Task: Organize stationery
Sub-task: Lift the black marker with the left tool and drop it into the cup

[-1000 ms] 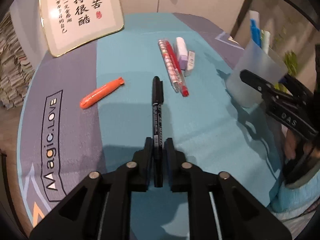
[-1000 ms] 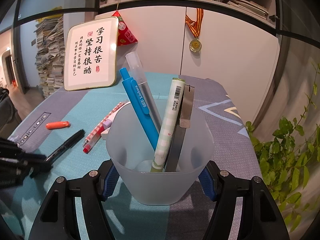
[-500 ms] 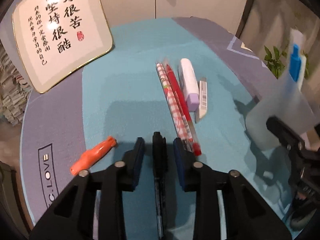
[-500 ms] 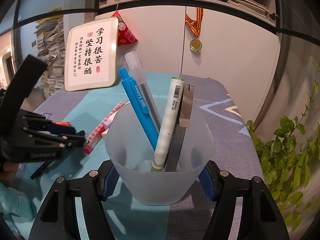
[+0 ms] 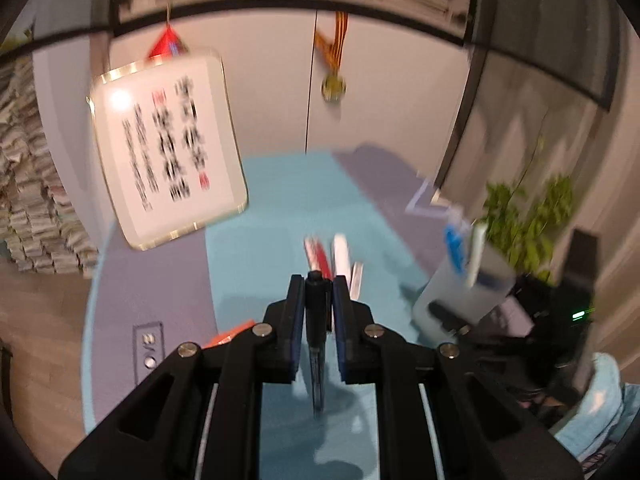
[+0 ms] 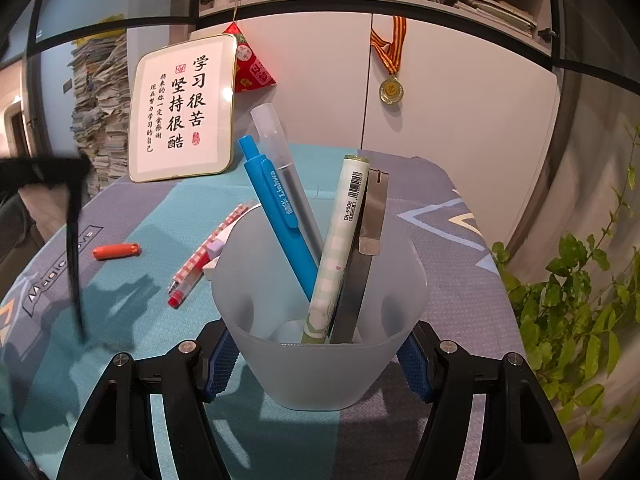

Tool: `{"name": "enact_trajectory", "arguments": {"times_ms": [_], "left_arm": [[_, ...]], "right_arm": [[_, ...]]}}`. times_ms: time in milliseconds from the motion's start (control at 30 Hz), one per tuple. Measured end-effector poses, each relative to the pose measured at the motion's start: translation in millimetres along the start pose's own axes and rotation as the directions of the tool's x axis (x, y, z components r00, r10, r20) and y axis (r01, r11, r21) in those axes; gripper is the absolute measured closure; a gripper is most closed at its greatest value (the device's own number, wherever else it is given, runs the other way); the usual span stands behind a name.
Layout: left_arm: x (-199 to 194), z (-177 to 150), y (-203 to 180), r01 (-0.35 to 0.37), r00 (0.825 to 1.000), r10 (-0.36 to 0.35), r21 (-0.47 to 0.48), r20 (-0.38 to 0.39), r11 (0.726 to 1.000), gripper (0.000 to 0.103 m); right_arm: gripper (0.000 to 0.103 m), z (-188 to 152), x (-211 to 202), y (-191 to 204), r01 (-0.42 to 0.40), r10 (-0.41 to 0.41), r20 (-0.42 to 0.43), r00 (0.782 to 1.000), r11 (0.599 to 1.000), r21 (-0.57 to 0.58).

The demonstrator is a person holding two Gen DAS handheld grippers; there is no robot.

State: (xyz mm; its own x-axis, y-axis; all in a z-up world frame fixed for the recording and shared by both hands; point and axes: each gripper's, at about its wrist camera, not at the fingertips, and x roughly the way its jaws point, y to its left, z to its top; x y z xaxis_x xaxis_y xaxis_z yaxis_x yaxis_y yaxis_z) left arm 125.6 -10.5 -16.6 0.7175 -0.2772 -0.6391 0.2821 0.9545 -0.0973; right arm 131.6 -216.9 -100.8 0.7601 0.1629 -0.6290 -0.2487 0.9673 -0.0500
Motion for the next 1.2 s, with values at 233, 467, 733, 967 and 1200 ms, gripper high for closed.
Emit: {"name": "enact_trajectory", "arguments": {"times_ms": [233, 467, 733, 967, 1200], "left_arm": [[-30, 24, -20, 0.069, 0.992, -0.068, -0.004, 0.105, 0.998, 0.095], [-49, 53, -59, 0.145, 0.970, -0.155, 0.063, 0.187, 0.987, 0.095], [-45, 63, -85, 0.219, 0.957, -0.231, 0.082, 0.173, 0.972, 0.095], [-13, 52, -96, 0.212, 0.973, -0.219, 0.091, 0.074, 0.973, 0.095], [9, 42, -91, 0.218, 0.976, -0.218, 0.061, -0.008, 0.974, 0.094]], "right_arm": [[0.034, 0, 0, 1, 0.003, -0.003, 0.000, 1.000, 1.000, -0.003], [0.034, 0, 0, 0, -0.003, 0.003, -0.001, 1.000, 1.000, 0.004], [0.034, 0, 0, -2, -0.009, 0.009, 0.006, 1.000, 1.000, 0.008], [0.034, 0, 0, -2, -0.008, 0.008, 0.006, 1.000, 1.000, 0.007], [0.034, 0, 0, -2, -0.008, 0.008, 0.006, 1.000, 1.000, 0.007]]}}
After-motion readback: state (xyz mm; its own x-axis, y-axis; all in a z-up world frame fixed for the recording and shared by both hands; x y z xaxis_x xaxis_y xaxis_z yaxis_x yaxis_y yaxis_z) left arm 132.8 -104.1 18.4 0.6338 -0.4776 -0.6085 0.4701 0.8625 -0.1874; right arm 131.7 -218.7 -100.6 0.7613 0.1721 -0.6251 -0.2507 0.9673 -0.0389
